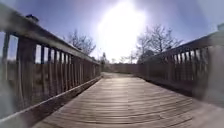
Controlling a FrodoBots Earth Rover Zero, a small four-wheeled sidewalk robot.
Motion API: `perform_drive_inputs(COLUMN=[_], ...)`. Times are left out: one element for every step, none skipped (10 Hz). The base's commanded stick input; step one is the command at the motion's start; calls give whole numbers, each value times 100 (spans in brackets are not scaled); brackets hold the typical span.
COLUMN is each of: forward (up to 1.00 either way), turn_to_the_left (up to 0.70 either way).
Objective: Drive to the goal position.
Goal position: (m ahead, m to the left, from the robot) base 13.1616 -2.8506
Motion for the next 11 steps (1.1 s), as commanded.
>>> perform_drive_inputs(forward=[70,70,70,70,70,70,70,70,70,70,70], turn_to_the_left=[3,3,2,2,1,0,0,-1,-3,-6,-4])
